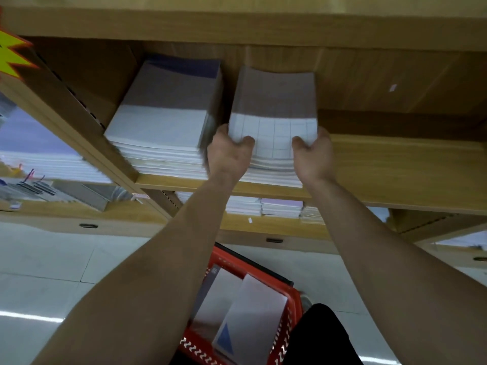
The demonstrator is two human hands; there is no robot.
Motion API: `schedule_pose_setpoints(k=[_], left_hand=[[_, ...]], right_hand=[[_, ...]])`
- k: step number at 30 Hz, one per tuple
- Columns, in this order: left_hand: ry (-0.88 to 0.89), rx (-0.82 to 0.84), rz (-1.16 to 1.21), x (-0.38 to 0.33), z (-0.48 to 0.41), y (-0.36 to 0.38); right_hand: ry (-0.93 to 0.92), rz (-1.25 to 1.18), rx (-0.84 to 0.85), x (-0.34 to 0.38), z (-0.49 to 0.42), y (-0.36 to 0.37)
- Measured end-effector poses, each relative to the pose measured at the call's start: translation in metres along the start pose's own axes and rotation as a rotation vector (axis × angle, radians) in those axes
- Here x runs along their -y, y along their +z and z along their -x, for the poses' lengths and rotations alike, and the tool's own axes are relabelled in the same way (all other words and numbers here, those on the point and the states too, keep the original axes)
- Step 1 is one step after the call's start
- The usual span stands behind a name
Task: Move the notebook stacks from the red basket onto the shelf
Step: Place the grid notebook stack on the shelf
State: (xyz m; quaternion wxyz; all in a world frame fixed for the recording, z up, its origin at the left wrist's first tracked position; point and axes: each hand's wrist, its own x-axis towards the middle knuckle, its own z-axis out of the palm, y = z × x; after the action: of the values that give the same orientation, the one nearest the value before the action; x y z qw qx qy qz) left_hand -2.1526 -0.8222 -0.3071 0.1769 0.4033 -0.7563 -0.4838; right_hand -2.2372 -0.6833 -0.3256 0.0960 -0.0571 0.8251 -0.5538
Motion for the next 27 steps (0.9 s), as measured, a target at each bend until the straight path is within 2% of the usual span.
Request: schedule_pose_setpoints(k=[5,12,17,20,22,27], left_hand=[[0.056,0.056,0.013,0.015,0.000,0.001],[-0.053,0.028,0.100,0.013,0.002,-0.004],[-0.020,0.037,0.028,0.013,0.002,-0.002],[-0.039,0.077,-0.003,0.013,-0.001,-0.006],[-0.054,0.110,-0.068,0.010,-0.003,-0.010],[-0.035,0.120,-0.196,0.001,-0.003,-0.008]], right_hand=[[0.014,-0.057,0.079,-0.012,-0.003,-0.003],[-0.026,0.020,0.098,-0.003,0.003,-0.003],[-0.022,0.055,0.083,-0.008,-0.002,0.001],[-0.022,0.073,0.152,-0.007,-0.003,-0.004],[-0.030,0.118,0.185,-0.003,-0.003,-0.010],[-0.068,0.388,0.143,0.006,0.003,-0.003]])
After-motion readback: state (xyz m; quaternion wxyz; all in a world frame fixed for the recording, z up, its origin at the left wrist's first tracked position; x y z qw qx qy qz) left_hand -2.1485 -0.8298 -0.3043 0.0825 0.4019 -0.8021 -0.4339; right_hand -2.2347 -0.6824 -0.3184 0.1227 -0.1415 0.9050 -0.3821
